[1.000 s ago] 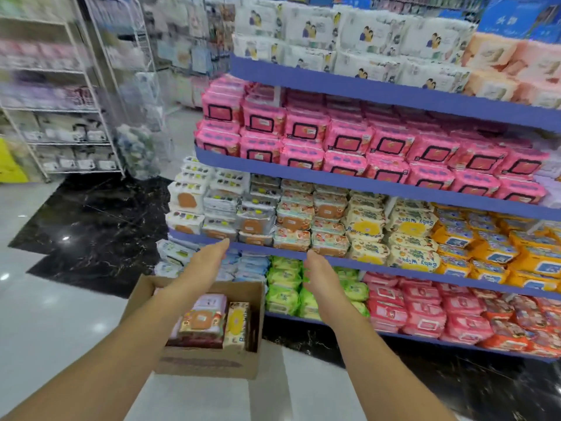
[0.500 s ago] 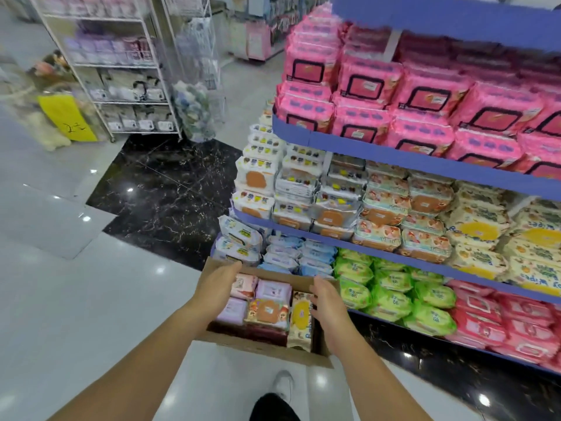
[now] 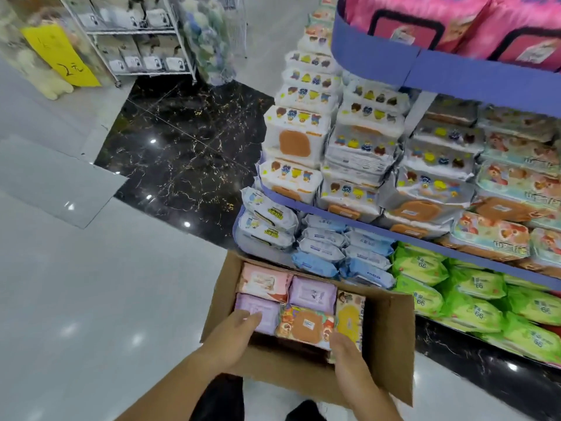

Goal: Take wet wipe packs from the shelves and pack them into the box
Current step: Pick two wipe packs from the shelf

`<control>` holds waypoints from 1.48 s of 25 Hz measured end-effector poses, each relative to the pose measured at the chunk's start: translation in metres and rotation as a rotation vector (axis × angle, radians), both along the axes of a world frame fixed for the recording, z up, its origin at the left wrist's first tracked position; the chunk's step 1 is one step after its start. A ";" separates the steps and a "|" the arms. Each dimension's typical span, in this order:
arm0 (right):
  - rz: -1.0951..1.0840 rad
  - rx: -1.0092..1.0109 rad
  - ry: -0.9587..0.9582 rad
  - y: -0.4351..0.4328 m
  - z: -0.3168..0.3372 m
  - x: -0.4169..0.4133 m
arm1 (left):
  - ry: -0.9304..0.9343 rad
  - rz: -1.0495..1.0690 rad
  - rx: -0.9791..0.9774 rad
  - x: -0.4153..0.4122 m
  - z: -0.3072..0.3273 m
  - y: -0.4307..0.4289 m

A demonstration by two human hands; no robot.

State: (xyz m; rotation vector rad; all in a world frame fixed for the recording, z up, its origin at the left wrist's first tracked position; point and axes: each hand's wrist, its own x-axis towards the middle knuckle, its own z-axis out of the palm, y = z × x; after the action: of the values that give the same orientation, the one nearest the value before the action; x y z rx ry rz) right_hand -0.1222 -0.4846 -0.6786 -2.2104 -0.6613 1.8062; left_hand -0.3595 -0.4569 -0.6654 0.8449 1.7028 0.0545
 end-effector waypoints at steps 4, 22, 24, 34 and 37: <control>-0.122 -0.132 -0.121 0.011 -0.091 -0.022 | 0.080 -0.146 -0.094 -0.027 -0.104 0.021; -1.114 -0.146 0.406 0.006 -0.251 -0.060 | -0.340 1.089 -0.388 -0.003 -0.280 0.029; -1.139 -0.138 0.414 0.006 -0.257 -0.061 | -0.397 1.158 -0.326 0.003 -0.290 0.025; -1.140 -0.038 0.357 0.001 -0.242 -0.058 | -0.314 1.057 -0.315 -0.004 -0.272 0.027; -1.083 0.061 0.352 -0.006 -0.203 -0.048 | -0.300 0.963 -0.237 -0.006 -0.230 0.021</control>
State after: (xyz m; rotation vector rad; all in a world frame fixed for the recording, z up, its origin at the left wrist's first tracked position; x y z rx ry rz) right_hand -0.1705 -0.4905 -0.8813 -1.5768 0.4811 1.4275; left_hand -0.3651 -0.4359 -0.8951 -0.2064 1.6400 0.5869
